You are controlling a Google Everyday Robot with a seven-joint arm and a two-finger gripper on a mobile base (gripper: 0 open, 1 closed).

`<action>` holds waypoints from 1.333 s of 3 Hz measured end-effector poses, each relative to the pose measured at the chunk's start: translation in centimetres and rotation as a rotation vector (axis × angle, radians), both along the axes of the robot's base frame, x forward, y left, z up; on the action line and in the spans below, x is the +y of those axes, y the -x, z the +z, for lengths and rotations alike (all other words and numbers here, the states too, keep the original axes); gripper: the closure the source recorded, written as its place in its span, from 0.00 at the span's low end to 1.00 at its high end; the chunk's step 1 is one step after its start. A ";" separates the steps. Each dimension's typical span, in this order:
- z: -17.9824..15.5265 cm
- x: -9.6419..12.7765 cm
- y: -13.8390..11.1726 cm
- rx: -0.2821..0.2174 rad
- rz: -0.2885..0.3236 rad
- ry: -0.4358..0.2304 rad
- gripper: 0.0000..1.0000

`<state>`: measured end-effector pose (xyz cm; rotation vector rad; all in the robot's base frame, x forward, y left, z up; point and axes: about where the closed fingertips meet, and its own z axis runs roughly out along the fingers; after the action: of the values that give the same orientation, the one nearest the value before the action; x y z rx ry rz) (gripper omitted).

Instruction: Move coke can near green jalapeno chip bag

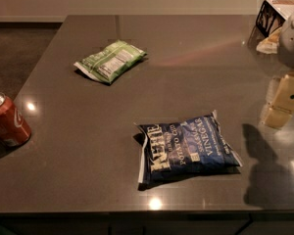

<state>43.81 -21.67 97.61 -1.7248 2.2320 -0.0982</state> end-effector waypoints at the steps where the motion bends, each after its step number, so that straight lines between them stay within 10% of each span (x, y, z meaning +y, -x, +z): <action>1: 0.0 0.0 0.0 0.000 0.000 0.000 0.00; 4: 1.2 8.1 -6.2 -0.071 0.125 -0.212 0.00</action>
Offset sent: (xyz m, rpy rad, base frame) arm 0.0223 0.0198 0.0018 0.0636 -0.0087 0.0276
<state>50.04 -13.54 98.84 -1.7114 1.9997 0.1000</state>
